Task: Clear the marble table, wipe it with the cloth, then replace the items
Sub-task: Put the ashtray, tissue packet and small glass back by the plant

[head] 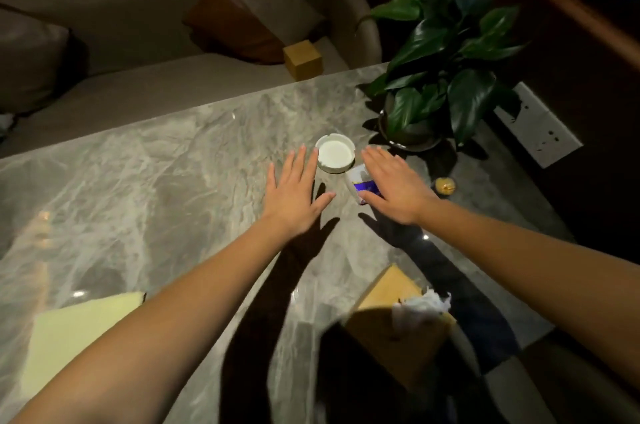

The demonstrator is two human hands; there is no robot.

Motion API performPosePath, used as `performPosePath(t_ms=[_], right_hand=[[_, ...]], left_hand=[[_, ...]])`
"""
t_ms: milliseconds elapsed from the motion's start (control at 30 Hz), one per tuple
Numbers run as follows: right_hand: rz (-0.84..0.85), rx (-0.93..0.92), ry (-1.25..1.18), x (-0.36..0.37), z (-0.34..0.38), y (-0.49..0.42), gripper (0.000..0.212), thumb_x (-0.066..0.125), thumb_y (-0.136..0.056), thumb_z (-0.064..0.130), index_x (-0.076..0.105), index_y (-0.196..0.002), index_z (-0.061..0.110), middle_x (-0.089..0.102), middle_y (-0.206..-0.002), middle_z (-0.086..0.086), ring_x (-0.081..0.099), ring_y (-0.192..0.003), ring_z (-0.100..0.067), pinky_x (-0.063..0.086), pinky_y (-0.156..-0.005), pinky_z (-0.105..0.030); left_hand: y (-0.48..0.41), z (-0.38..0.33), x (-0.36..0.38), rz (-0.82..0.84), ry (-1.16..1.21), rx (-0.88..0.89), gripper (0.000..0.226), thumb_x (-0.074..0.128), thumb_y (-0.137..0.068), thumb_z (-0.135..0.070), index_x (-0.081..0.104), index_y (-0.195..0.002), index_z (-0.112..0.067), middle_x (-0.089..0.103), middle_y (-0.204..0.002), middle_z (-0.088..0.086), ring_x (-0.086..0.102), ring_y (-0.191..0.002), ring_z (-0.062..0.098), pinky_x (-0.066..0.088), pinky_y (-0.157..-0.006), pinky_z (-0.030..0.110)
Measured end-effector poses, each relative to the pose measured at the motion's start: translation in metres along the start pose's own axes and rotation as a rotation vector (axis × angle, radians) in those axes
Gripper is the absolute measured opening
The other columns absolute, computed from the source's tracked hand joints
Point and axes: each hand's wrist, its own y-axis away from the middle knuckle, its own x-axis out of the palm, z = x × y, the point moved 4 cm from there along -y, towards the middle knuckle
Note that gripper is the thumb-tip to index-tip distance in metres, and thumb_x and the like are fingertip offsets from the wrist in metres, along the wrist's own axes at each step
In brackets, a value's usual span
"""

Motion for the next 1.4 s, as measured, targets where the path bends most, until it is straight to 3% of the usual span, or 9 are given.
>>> performPosePath(t_ms=[100, 200, 300, 667, 800, 1100, 1233, 1300, 1400], right_hand=[[0.030, 0.030, 0.002, 0.012, -0.016, -0.021, 0.069, 0.039, -0.098, 0.045, 0.015, -0.150, 0.007, 0.021, -0.158, -0.014, 0.018, -0.147, -0.028, 0.016, -0.118, -0.043], [0.048, 0.114, -0.055, 0.023, -0.026, -0.042, 0.052, 0.040, -0.098, 0.040, 0.031, -0.140, 0.011, 0.040, -0.146, -0.015, 0.049, -0.122, -0.035, 0.033, -0.102, -0.043], [0.047, 0.163, -0.159, 0.030, -0.031, -0.063, 0.050, 0.041, -0.099, 0.036, 0.031, -0.142, 0.013, 0.041, -0.144, -0.011, 0.056, -0.113, -0.036, 0.043, -0.094, -0.046], [-0.082, 0.302, -0.345, 0.048, -0.051, -0.134, 0.029, 0.046, -0.095, 0.027, 0.055, -0.117, 0.010, 0.064, -0.110, -0.016, 0.058, -0.105, -0.032, 0.038, -0.083, -0.031], [-0.117, 0.273, -0.326, 0.048, -0.062, -0.146, 0.030, 0.046, -0.095, 0.027, 0.055, -0.120, 0.012, 0.065, -0.108, -0.015, 0.061, -0.103, -0.032, 0.044, -0.088, -0.036], [-0.095, 0.308, -0.255, 0.036, -0.072, -0.146, 0.041, 0.037, -0.102, 0.028, 0.043, -0.135, 0.005, 0.056, -0.129, -0.019, 0.050, -0.123, -0.033, 0.033, -0.104, -0.039], [-0.072, 0.346, -0.389, 0.033, -0.072, -0.128, 0.051, 0.040, -0.099, 0.033, 0.039, -0.140, 0.003, 0.045, -0.143, -0.018, 0.037, -0.135, -0.033, 0.023, -0.113, -0.036], [0.001, 0.378, -0.395, 0.033, -0.075, -0.114, 0.056, 0.034, -0.097, 0.041, 0.042, -0.139, 0.004, 0.043, -0.144, -0.017, 0.038, -0.135, -0.033, 0.028, -0.112, -0.039], [0.081, 0.433, -0.341, 0.030, -0.077, -0.093, 0.035, 0.040, -0.100, 0.025, 0.053, -0.129, 0.010, 0.054, -0.132, -0.016, 0.051, -0.121, -0.033, 0.041, -0.095, -0.036]], left_hand=[[-0.024, -0.009, 0.022, -0.007, 0.266, -0.092, 0.074, 0.041, -0.093, -0.050, 0.007, -0.151, -0.019, 0.019, -0.158, 0.005, 0.018, -0.145, 0.023, 0.013, -0.117, 0.046], [-0.039, -0.011, 0.047, -0.033, 0.685, -0.317, 0.052, 0.049, -0.094, -0.032, 0.032, -0.140, -0.014, 0.054, -0.134, 0.013, 0.049, -0.124, 0.031, 0.040, -0.095, 0.037], [-0.055, -0.009, 0.059, -0.063, 0.753, -0.433, 0.028, 0.049, -0.093, -0.025, 0.049, -0.116, -0.010, 0.064, -0.104, 0.016, 0.060, -0.099, 0.033, 0.043, -0.078, 0.035], [-0.115, -0.003, 0.074, -0.167, 0.865, -0.468, 0.044, 0.050, -0.079, -0.020, 0.056, -0.121, -0.011, 0.064, -0.115, 0.010, 0.059, -0.106, 0.024, 0.048, -0.088, 0.032], [-0.128, -0.005, 0.078, -0.176, 0.862, -0.430, 0.050, 0.048, -0.076, -0.025, 0.054, -0.125, -0.017, 0.062, -0.116, 0.007, 0.058, -0.105, 0.020, 0.049, -0.088, 0.034], [-0.146, -0.014, 0.065, -0.112, 0.880, -0.414, 0.052, 0.050, -0.077, -0.024, 0.050, -0.128, -0.014, 0.059, -0.120, 0.008, 0.056, -0.108, 0.020, 0.047, -0.093, 0.035], [-0.122, -0.023, 0.067, -0.087, 0.933, -0.478, 0.040, 0.060, -0.085, -0.013, 0.043, -0.121, -0.008, 0.051, -0.112, 0.008, 0.053, -0.081, 0.008, 0.042, -0.083, 0.029], [-0.106, -0.031, 0.073, -0.046, 0.846, -0.464, 0.049, 0.063, -0.084, -0.020, 0.042, -0.125, -0.005, 0.049, -0.123, 0.013, 0.055, -0.101, 0.020, 0.044, -0.091, 0.036], [-0.082, -0.045, 0.078, -0.009, 0.786, -0.496, 0.055, 0.062, -0.086, -0.024, 0.039, -0.130, -0.002, 0.041, -0.133, 0.015, 0.044, -0.122, 0.027, 0.039, -0.102, 0.036]])
